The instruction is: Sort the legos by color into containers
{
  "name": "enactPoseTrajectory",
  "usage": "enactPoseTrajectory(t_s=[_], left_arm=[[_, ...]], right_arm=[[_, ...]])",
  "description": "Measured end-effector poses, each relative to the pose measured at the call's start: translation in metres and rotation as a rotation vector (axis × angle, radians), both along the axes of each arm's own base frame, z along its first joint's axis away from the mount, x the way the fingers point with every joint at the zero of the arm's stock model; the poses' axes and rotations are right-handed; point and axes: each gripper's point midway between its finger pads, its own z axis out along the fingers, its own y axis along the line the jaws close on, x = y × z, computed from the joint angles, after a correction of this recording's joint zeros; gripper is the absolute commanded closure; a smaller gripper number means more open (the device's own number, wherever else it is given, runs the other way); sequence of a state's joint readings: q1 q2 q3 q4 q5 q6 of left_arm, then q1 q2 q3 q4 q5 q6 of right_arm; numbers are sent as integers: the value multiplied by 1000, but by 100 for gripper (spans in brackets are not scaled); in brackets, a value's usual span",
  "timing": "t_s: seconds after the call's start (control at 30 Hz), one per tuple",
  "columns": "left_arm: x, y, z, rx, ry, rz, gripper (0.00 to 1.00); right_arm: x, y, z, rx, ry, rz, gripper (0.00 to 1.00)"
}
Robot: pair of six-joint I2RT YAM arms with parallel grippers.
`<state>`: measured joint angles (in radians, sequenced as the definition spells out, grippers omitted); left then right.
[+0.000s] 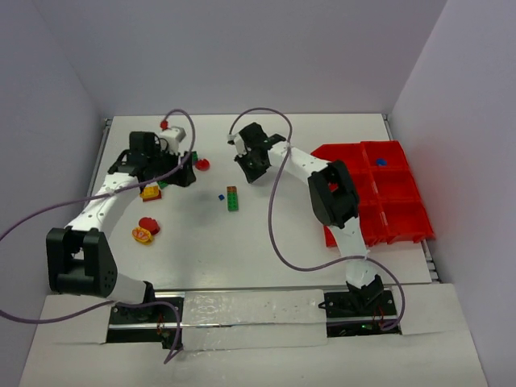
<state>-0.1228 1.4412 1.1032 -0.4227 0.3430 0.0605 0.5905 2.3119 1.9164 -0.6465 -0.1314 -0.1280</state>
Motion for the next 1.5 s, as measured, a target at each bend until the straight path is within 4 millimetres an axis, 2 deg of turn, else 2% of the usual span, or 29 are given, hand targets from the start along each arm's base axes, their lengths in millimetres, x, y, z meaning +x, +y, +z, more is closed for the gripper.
enactPoseTrajectory(t_s=[0.1,0.17,0.23,0.3,0.37,0.43,0.47,0.53,0.63,0.73,0.8,0.87,1.07,1.13,1.17,1.23,1.4,1.5], left_arm=[[-20,-18,-33,68,53,-125,17],[-28,-25,-50,97,85,-181,18],[-32,-29,-60,117,104,-217,18],[-34,-33,-66,132,112,-244,18],[-36,-40,-72,142,119,-275,20],[-39,-49,-79,151,130,-305,21],[-40,-54,-83,156,137,-319,22],[-42,-60,-93,165,157,-338,22],[-43,-64,-106,176,188,-351,22],[-41,-64,-114,183,209,-348,22],[-39,-64,-116,187,212,-344,22],[-37,-64,-115,190,210,-341,22],[-35,-62,-116,203,204,-331,20],[-35,-61,-116,206,204,-328,20],[-34,-61,-116,208,204,-328,20],[-34,-60,-118,210,207,-327,20],[-34,-59,-124,221,219,-322,23],[-33,-58,-128,227,224,-318,25]], right_arm=[[-6,-11,33,39,-8,-6,100],[0,-26,68,86,-48,-32,100],[11,-56,112,138,-113,-84,100],[25,-107,153,165,-190,-171,100],[39,-175,189,166,-279,-291,100],[45,-246,212,138,-348,-418,100],[45,-281,217,112,-368,-480,100],[41,-336,217,64,-376,-575,100],[31,-391,200,-1,-335,-658,100],[25,-429,180,-48,-283,-704,100],[26,-446,164,-74,-249,-720,100],[27,-454,147,-91,-211,-721,100],[33,-459,99,-124,-115,-706,98],[33,-459,88,-129,-92,-702,89],[34,-460,83,-132,-84,-701,89],[35,-461,79,-134,-82,-701,81],[40,-463,74,-140,-89,-701,50],[41,-464,71,-140,-86,-706,40]])
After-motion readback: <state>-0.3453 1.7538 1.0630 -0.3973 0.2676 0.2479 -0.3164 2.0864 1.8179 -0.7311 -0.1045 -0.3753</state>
